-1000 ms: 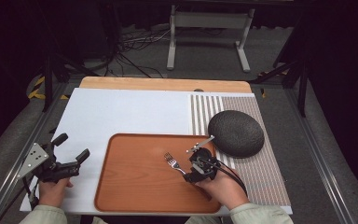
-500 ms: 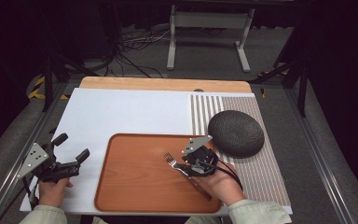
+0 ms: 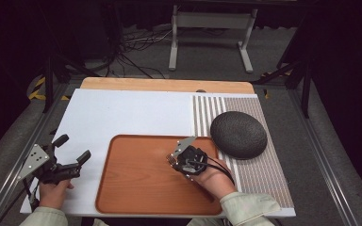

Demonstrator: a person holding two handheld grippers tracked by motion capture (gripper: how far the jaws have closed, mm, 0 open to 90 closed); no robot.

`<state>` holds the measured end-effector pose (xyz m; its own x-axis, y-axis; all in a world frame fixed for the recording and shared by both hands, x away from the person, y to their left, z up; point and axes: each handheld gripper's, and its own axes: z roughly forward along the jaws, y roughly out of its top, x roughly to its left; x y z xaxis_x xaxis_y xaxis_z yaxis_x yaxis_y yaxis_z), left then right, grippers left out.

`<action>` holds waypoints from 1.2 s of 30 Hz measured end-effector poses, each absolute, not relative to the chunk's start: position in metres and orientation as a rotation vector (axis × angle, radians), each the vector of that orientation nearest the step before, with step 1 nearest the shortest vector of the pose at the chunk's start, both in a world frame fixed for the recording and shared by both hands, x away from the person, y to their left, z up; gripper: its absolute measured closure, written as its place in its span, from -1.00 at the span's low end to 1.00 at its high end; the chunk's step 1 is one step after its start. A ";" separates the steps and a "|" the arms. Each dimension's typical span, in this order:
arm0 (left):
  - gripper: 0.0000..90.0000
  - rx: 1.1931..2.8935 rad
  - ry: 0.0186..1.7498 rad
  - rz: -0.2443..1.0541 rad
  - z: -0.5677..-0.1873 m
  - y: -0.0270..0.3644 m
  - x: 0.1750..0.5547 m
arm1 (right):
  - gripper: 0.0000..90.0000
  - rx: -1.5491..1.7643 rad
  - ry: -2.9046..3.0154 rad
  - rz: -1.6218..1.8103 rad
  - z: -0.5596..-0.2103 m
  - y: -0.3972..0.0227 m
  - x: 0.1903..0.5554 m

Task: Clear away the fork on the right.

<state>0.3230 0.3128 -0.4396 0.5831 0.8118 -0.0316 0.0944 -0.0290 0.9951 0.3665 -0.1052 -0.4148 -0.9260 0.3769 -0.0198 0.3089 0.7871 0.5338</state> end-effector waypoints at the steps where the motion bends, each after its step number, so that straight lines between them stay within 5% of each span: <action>1: -0.98 1.507 0.803 0.688 -0.440 0.313 0.323 | 1.00 0.547 2.856 0.815 -0.416 -0.104 0.368; 36: -0.98 1.511 0.803 0.689 -0.440 0.313 0.323 | 1.00 0.575 2.883 0.747 -0.433 -0.097 0.389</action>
<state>0.3233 0.3128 -0.4396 0.5817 0.8128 -0.0308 0.0935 -0.0292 0.9952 0.3889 -0.0970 -0.4332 -0.9226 0.3856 -0.0096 0.3324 0.8074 0.4874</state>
